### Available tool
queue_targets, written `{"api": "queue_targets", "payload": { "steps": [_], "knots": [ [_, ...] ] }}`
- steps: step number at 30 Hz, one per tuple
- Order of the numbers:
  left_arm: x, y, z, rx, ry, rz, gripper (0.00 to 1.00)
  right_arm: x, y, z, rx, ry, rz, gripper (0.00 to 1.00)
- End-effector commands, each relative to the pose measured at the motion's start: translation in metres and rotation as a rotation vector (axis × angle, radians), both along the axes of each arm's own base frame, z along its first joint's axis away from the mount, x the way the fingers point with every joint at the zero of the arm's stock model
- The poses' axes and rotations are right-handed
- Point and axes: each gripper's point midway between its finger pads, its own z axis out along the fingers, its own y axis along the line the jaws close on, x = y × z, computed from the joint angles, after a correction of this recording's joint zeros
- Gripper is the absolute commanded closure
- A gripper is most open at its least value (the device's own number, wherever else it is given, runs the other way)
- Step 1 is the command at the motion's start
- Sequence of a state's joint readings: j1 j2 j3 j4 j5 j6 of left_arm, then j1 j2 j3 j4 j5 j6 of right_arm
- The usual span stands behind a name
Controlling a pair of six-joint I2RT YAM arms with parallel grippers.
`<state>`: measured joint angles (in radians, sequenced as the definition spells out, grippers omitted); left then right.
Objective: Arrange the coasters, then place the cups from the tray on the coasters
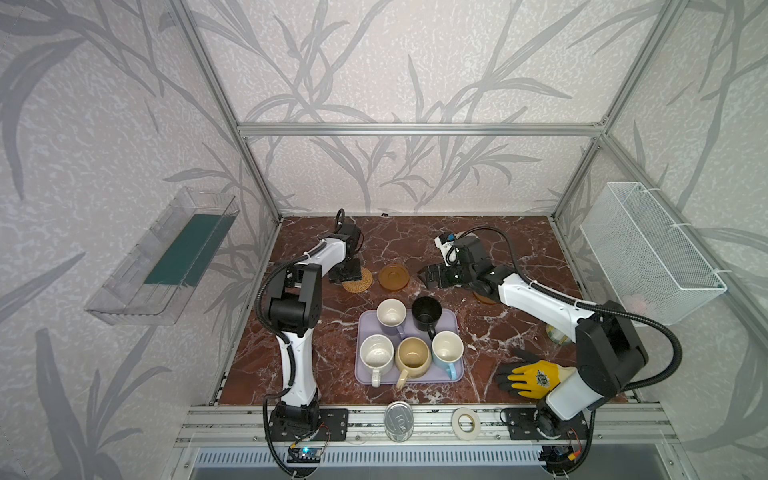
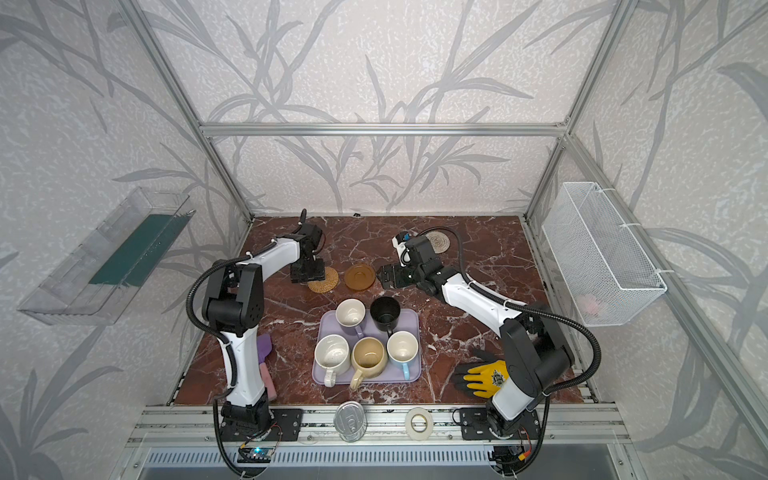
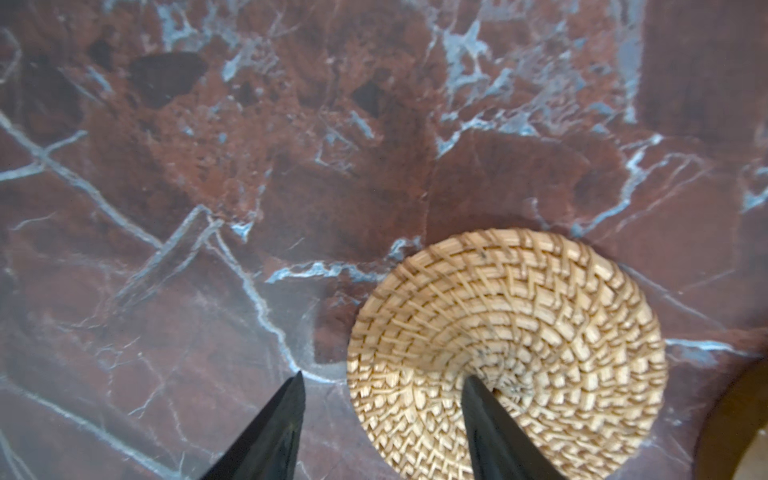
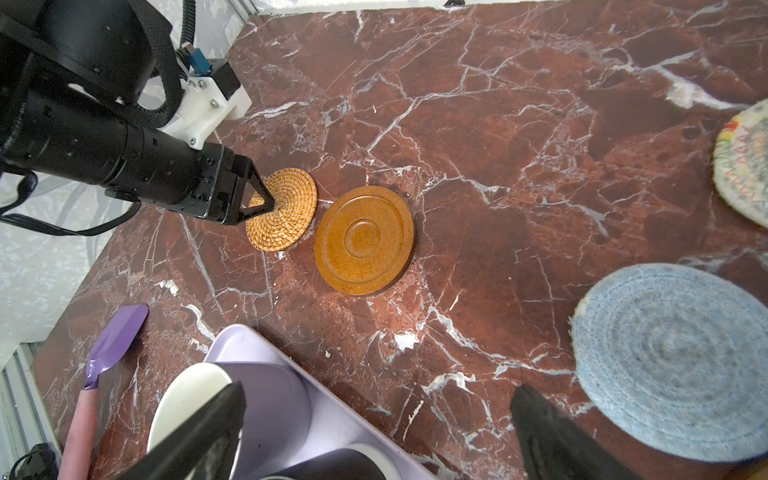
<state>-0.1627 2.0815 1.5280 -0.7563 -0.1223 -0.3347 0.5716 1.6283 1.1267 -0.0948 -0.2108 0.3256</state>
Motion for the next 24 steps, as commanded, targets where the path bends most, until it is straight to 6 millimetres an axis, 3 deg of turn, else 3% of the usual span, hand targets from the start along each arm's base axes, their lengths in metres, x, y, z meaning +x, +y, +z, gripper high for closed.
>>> {"api": "queue_targets", "payload": {
  "steps": [1,14,24],
  "knots": [
    [-0.020,0.016,0.006,0.063,0.042,0.029,0.37,-0.001,0.004,0.016,0.013,-0.025,0.012,0.01],
    [-0.037,0.042,0.011,0.118,0.046,0.103,0.36,-0.003,0.004,0.015,0.006,-0.032,0.010,0.01],
    [-0.035,0.035,0.025,0.060,-0.008,0.111,0.36,-0.004,0.005,0.019,0.001,-0.044,0.012,0.01]
  ]
}}
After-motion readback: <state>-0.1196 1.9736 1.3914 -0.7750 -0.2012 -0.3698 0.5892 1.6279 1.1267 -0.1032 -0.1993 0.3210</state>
